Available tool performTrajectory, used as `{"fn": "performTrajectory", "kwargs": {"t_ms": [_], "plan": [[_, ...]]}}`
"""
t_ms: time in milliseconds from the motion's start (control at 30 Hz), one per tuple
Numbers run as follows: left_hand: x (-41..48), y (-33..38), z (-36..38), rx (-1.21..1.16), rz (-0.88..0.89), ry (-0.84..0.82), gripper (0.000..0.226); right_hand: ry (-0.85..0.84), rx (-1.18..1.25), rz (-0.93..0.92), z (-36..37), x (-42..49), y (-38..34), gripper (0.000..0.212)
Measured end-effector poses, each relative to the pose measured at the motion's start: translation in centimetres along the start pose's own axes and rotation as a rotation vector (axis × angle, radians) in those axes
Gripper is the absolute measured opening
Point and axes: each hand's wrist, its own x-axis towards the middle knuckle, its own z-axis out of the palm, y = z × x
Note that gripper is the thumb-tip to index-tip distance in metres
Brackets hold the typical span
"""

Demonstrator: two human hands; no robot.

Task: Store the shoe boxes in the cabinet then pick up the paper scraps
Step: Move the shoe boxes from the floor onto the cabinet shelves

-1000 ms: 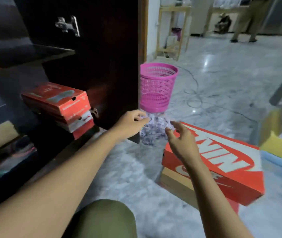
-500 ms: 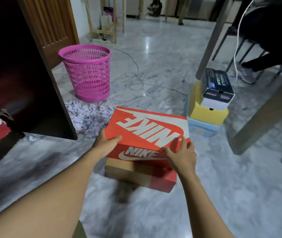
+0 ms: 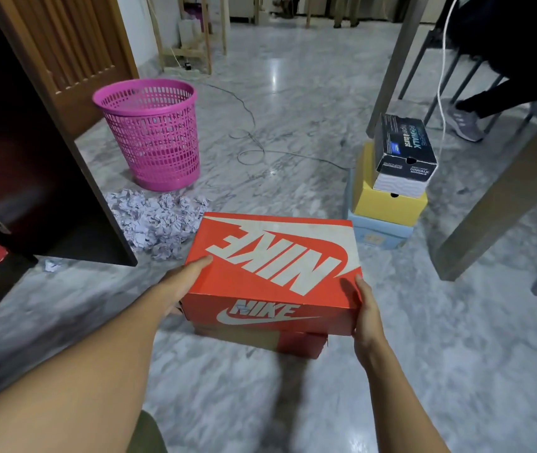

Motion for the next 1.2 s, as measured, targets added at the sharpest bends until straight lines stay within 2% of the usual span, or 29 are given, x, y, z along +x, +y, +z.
{"fn": "performTrajectory", "kwargs": {"t_ms": [200,333,467,533,700,800,900,1000,1133,1200], "plan": [[-1.0,0.6,-2.1,-0.025,0.042,0.021,0.038,-0.132,-0.077,-0.114,-0.6,-1.2,-0.7,0.049],[-2.7,0.9,-4.4,0.000,-0.024,0.031,0.069,-0.150,-0.045,-0.149,-0.6,-1.4,-1.5,0.046],[-4.7,1.5,-6.8,-0.154,0.077,0.122,0.047,-0.196,0.014,-0.184,0.9,-2.6,-2.9,0.032],[-6.1,1.9,-8.2,-0.229,0.139,0.102,0.047,-0.246,0.021,-0.189,2.0,-3.2,-3.9,0.024],[-11.6,1.2,-12.6,-0.450,0.179,0.064,0.041,-0.408,0.084,-0.157,6.2,-4.7,-5.8,0.032],[-14.7,-0.4,-16.4,-0.521,0.221,0.136,0.043,-0.506,0.067,-0.133,10.0,-5.7,-6.3,0.031],[-17.4,-1.7,-19.9,-0.586,0.240,0.288,0.050,-0.581,0.024,-0.153,14.2,-7.3,-6.5,0.022],[-20.0,-2.2,-22.9,-0.638,0.284,0.380,0.049,-0.676,-0.011,-0.173,18.0,-8.6,-7.1,0.034],[-22.8,-2.1,-26.3,-0.654,0.340,0.433,0.041,-0.716,-0.017,-0.217,22.9,-10.2,-8.2,0.030],[-24.2,-2.0,-27.8,-0.672,0.364,0.487,0.039,-0.728,-0.015,-0.256,25.3,-11.2,-8.8,0.039]]}}
